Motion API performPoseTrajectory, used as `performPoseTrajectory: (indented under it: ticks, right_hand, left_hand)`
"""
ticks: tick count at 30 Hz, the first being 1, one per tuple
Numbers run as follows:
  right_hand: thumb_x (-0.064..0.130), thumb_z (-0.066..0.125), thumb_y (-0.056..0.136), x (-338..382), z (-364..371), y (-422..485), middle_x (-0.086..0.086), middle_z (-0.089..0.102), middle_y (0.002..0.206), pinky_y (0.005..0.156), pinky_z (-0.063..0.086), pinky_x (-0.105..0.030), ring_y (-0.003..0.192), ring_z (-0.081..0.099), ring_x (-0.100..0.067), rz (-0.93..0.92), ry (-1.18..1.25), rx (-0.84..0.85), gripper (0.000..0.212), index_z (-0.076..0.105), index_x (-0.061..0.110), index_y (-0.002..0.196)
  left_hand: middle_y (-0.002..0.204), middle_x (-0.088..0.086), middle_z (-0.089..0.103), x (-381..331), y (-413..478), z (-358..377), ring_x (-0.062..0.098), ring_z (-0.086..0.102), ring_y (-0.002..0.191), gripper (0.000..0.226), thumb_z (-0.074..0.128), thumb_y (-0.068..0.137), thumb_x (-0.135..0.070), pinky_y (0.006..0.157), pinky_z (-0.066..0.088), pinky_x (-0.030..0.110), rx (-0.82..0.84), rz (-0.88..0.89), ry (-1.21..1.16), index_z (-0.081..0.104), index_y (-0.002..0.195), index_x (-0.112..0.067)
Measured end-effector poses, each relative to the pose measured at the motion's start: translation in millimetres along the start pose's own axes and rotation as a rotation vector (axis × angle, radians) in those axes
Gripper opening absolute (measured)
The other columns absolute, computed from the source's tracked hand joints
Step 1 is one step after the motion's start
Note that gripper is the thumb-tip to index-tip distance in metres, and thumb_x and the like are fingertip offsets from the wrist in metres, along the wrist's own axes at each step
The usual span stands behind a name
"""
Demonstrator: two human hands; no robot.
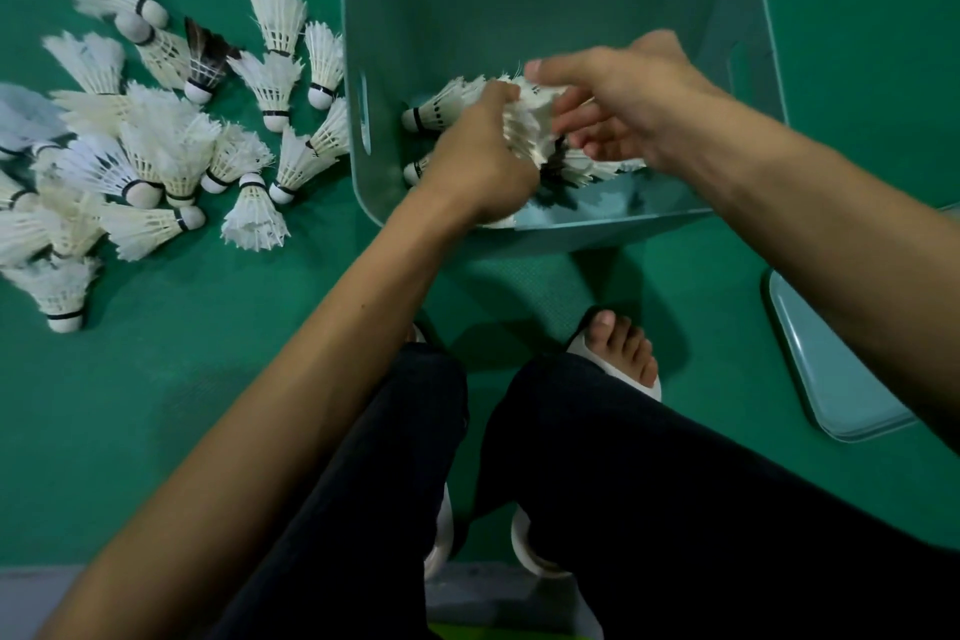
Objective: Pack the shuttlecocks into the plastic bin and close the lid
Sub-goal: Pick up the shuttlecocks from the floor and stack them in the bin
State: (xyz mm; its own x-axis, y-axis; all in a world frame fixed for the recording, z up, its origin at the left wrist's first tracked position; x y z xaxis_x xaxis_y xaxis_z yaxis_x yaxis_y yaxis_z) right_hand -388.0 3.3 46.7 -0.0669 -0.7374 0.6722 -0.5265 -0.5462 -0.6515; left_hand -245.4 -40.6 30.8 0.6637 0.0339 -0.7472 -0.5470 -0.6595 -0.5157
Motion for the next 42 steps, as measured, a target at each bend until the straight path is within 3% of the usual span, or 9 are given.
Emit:
performPoseTrajectory:
  ticks: [7,10,14,19,24,30,35,38,42]
  right_hand:
    - [0.003,0.078,0.082,-17,1,17,-0.012,0.068,0.072,0.047,0.049,-0.024,0.048,0.064,-0.018,0.1,-0.157,0.002,0.017,0.062,0.003,0.078]
    - [0.003,0.08,0.081,-23,-12,23,-0.014,0.07,0.064,0.045,0.052,-0.026,0.056,0.07,-0.023,0.056,-0.5,-0.015,0.019,0.065,-0.001,0.071]
    - [0.004,0.081,0.082,-35,0,30,-0.018,0.072,0.072,0.052,0.056,-0.031,0.06,0.068,-0.026,0.094,-0.687,0.049,0.021,0.065,-0.001,0.069]
    - [0.011,0.059,0.102,-51,36,44,-0.005,0.06,0.074,0.04,0.05,-0.017,0.043,0.057,-0.009,0.227,-0.686,0.292,0.022,0.06,0.008,0.08]
    - [0.006,0.053,0.103,-54,54,51,-0.007,0.06,0.085,0.085,0.058,-0.03,0.08,0.061,-0.014,0.26,-0.519,0.373,0.017,0.06,0.004,0.087]
    - [0.013,0.044,0.108,-54,67,48,-0.014,0.061,0.085,0.089,0.054,-0.043,0.074,0.06,-0.021,0.251,-0.479,0.411,0.026,0.053,0.001,0.13]
    - [0.016,0.042,0.109,-52,68,47,-0.013,0.062,0.074,0.075,0.059,-0.035,0.066,0.058,-0.021,0.229,-0.579,0.462,0.021,0.058,0.002,0.115]
    - [0.033,0.054,0.105,-29,52,48,-0.023,0.07,0.083,0.075,0.064,-0.041,0.073,0.072,-0.033,0.153,-0.734,0.411,0.049,0.064,-0.013,0.095]
    - [0.03,0.061,0.101,35,19,29,-0.021,0.076,0.093,0.067,0.063,-0.034,0.062,0.073,-0.025,-0.079,-0.604,0.197,0.04,0.068,-0.009,0.096]
  left_hand:
    - [0.145,0.01,0.055,-2,2,-8,0.029,0.061,0.12,0.072,0.049,0.095,0.003,0.086,0.047,0.027,0.08,0.011,0.218,0.034,0.158,-0.027]
    - [0.132,0.012,0.063,7,4,-21,0.033,0.064,0.109,0.046,0.053,0.093,0.001,0.094,0.054,0.043,0.13,-0.075,0.697,0.058,0.136,-0.015]
    - [0.081,0.009,0.062,17,15,-16,0.026,0.058,0.065,0.019,0.048,0.1,-0.01,0.063,0.051,0.036,0.312,-0.172,0.974,0.062,0.089,-0.003]
    - [0.099,0.012,0.073,40,40,-9,0.028,0.068,0.076,0.02,0.055,0.097,-0.013,0.077,0.058,0.039,0.482,-0.272,0.933,0.073,0.104,-0.009]
    - [0.098,0.015,0.075,46,47,-13,0.032,0.074,0.09,0.02,0.056,0.098,-0.011,0.089,0.06,0.05,0.457,-0.317,0.755,0.073,0.093,-0.001]
    - [0.098,0.014,0.076,47,43,-13,0.032,0.074,0.094,0.02,0.058,0.098,-0.014,0.091,0.06,0.052,0.434,-0.321,0.754,0.073,0.09,-0.004]
    - [0.109,0.013,0.069,32,36,-11,0.032,0.07,0.103,0.015,0.053,0.099,-0.01,0.097,0.056,0.05,0.4,-0.219,0.87,0.066,0.094,-0.005]
    - [0.107,0.015,0.072,23,25,-18,0.03,0.074,0.095,0.02,0.047,0.098,-0.005,0.091,0.06,0.049,0.388,-0.178,0.813,0.067,0.1,-0.002]
    - [0.104,0.013,0.069,-4,3,-57,0.019,0.073,0.061,0.03,0.046,0.095,0.002,0.051,0.058,0.032,0.122,-0.022,0.558,0.062,0.12,-0.003]
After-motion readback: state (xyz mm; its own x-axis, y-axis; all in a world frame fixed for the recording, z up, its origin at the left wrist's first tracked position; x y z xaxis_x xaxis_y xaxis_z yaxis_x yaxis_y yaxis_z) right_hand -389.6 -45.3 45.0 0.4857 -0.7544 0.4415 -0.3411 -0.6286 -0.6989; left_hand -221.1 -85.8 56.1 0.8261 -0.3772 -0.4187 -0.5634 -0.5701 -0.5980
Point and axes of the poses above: each hand's wrist, its own y-axis towards the middle knuckle, its own z-axis out of the palm, x = y × z, the point moved 5 cm from there along y, towards the middle knuckle
